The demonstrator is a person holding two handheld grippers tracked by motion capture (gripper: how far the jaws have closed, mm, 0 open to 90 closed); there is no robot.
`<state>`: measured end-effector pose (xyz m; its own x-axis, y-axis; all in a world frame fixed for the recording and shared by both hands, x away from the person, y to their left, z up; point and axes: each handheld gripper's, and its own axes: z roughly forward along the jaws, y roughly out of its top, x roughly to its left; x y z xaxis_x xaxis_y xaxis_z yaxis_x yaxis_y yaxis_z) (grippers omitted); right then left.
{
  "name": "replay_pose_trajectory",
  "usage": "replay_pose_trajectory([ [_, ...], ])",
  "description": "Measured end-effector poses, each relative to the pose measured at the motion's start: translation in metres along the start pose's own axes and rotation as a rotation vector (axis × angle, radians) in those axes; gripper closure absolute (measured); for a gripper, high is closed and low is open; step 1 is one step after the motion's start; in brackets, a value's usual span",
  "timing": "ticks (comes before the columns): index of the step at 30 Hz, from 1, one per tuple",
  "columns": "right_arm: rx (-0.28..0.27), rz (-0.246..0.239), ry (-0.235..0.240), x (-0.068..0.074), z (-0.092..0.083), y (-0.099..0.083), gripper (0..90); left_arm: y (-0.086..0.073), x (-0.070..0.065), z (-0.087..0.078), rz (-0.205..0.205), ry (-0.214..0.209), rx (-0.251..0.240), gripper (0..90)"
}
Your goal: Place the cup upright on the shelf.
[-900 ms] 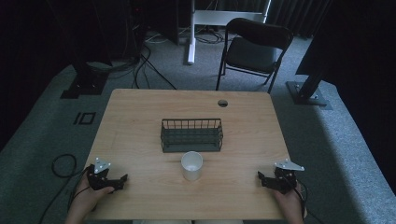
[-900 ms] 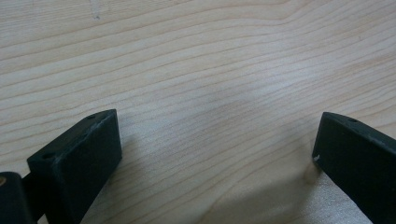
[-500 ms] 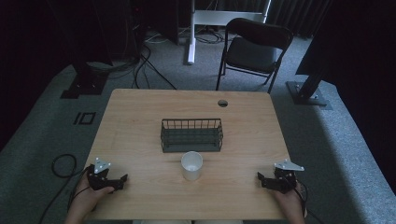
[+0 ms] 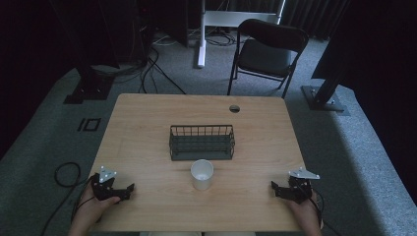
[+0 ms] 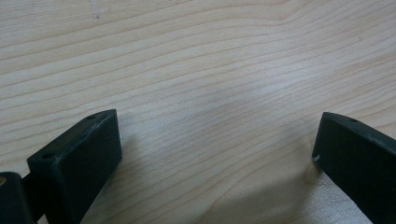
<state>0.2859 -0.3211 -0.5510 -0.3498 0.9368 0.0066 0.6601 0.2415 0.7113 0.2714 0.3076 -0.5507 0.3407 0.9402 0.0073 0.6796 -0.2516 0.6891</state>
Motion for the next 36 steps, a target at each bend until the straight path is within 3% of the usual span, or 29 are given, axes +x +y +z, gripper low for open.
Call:
replay_pose_trajectory([
  [12, 0.001, -0.028, 0.039, 0.008, -0.001, 0.007, 13.6, 0.0, 0.0, 0.0, 0.001, 0.0, 0.0, 1.6],
  [36, -0.057, -0.085, 0.106, 0.028, -0.009, 0.027, 14.3, 0.0, 0.0, 0.0, 0.001, 0.0, 0.0, 1.6],
])
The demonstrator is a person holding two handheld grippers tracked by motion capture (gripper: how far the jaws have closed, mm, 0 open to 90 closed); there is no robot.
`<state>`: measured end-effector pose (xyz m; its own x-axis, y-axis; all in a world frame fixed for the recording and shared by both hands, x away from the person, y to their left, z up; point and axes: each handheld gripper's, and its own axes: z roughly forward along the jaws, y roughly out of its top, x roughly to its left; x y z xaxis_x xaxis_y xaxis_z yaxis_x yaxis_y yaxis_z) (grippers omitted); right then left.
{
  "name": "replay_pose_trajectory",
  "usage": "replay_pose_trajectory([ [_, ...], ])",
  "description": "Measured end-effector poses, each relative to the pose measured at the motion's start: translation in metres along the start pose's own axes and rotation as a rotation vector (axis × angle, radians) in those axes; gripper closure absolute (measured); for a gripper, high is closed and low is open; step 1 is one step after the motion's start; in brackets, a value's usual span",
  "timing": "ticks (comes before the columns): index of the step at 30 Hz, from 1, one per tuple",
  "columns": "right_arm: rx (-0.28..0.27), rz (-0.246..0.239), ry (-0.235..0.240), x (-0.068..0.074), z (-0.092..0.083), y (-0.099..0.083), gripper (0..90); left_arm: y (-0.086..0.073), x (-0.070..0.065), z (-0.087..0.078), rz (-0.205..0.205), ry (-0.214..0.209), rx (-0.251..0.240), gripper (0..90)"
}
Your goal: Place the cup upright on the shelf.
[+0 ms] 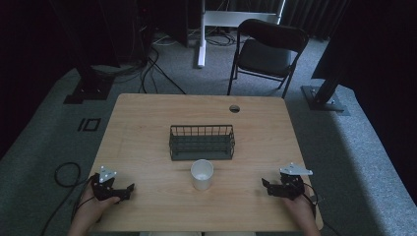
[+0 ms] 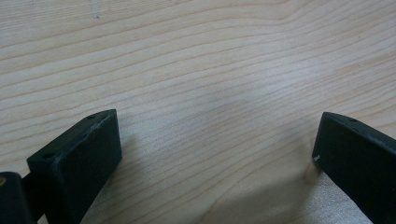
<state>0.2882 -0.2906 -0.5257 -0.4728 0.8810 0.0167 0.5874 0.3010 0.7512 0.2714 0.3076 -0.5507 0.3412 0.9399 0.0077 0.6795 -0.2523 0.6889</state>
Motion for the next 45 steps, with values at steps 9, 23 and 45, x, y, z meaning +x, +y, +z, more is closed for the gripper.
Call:
replay_pose_trajectory([
  [9, -0.029, -0.042, 0.023, 0.014, 0.0, 0.011, 14.3, 0.0, 0.0, 0.0, -0.001, 0.0, 0.0, 1.6],
  [23, -0.053, -0.095, 0.085, 0.036, 0.006, 0.025, 14.4, 0.0, 0.0, 0.0, 0.0, 0.0, 0.0, 1.6],
  [45, -0.082, -0.177, 0.197, 0.075, 0.022, 0.039, 15.8, 0.0, 0.0, 0.0, -0.001, 0.0, 0.0, 1.6],
])
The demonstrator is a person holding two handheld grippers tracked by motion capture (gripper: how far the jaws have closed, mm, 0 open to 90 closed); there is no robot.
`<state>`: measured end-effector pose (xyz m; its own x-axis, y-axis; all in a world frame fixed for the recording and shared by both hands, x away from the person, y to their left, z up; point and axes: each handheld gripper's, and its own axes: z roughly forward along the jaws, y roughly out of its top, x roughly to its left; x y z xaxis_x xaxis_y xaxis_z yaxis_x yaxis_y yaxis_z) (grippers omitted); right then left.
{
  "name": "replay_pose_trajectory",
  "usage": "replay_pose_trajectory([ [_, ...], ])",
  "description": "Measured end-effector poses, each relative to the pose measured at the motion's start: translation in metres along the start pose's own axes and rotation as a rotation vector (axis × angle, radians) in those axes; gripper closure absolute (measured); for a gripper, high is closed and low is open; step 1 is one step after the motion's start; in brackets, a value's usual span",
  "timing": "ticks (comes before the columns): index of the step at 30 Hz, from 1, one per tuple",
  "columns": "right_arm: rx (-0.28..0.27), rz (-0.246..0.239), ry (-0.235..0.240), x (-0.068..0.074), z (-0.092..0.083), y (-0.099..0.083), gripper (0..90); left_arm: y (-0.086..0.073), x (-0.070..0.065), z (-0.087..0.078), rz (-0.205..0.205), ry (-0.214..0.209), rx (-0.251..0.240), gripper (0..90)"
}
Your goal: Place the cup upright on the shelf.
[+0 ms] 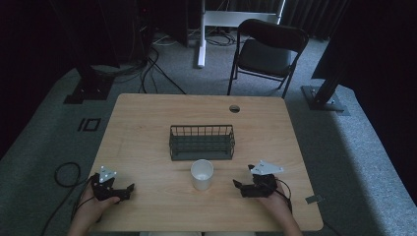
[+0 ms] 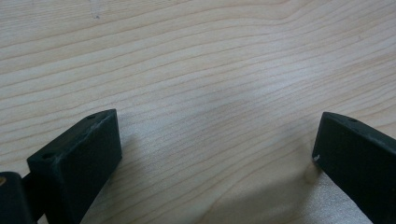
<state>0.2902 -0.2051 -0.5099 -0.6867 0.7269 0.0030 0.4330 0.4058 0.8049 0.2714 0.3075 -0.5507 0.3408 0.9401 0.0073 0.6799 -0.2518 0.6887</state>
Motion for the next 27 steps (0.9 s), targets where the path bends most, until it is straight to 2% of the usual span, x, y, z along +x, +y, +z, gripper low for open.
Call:
replay_pose_trajectory([
  [7, -0.003, -0.019, 0.029, 0.01, 0.007, 0.005, 15.8, 0.0, 0.0, 0.0, 0.0, 0.0, 0.0, 1.6],
  [8, -0.007, -0.024, 0.053, 0.013, 0.009, 0.006, 15.8, 0.0, 0.0, 0.0, 0.0, 0.0, 0.0, 1.6],
  [14, -0.02, -0.062, 0.113, 0.027, 0.014, 0.012, 15.8, 0.0, 0.0, 0.0, 0.0, 0.0, 0.0, 1.6],
  [21, -0.023, -0.1, 0.139, 0.039, 0.02, 0.021, 15.8, 0.0, 0.0, 0.0, 0.0, 0.0, 0.0, 1.6],
  [27, -0.029, -0.107, 0.163, 0.047, 0.027, 0.026, 15.7, 0.0, 0.0, 0.0, 0.0, 0.0, 0.0, 1.6],
])
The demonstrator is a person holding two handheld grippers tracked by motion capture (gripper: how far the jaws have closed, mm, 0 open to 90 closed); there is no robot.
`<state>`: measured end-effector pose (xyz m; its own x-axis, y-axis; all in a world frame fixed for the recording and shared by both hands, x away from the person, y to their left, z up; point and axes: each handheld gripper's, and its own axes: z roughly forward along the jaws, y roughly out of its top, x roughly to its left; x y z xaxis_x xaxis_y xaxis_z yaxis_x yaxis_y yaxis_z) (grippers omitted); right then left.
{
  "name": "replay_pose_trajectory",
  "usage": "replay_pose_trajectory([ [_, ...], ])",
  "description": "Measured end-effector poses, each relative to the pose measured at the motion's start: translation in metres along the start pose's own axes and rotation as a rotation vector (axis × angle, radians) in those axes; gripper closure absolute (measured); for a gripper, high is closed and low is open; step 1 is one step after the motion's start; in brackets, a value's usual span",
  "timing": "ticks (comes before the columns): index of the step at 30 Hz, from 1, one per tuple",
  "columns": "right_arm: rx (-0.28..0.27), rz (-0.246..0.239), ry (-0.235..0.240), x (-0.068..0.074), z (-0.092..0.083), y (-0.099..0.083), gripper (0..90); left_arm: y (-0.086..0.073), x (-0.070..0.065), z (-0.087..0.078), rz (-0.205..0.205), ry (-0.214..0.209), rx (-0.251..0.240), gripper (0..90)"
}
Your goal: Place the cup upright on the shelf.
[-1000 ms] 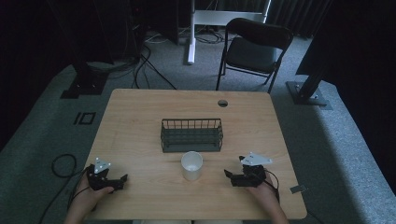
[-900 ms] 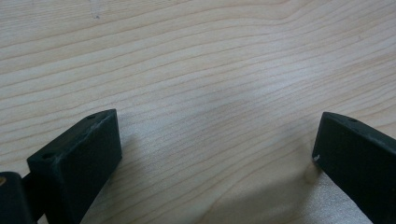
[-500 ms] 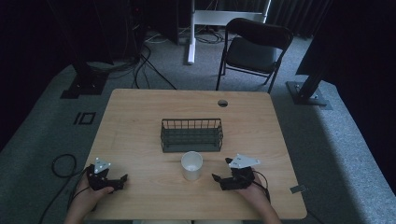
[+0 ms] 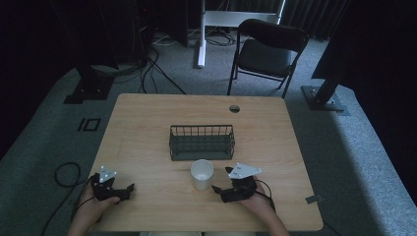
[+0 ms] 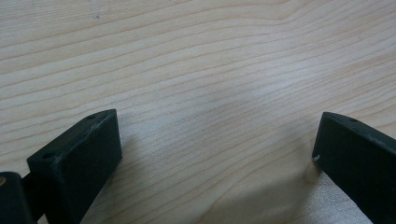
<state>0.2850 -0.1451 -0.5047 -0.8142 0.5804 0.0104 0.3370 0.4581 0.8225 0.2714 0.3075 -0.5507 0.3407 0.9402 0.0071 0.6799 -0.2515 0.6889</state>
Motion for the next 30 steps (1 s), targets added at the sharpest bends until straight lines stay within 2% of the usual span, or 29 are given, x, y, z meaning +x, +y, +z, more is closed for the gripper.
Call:
replay_pose_trajectory([
  [14, -0.005, -0.021, 0.038, 0.01, 0.021, 0.011, 15.7, 0.0, 0.0, 0.0, 0.0, 0.0, 0.0, 1.6],
  [30, -0.025, -0.044, 0.063, 0.013, 0.038, 0.027, 15.7, 0.0, 0.0, 0.0, -0.001, 0.0, 0.0, 1.6],
])
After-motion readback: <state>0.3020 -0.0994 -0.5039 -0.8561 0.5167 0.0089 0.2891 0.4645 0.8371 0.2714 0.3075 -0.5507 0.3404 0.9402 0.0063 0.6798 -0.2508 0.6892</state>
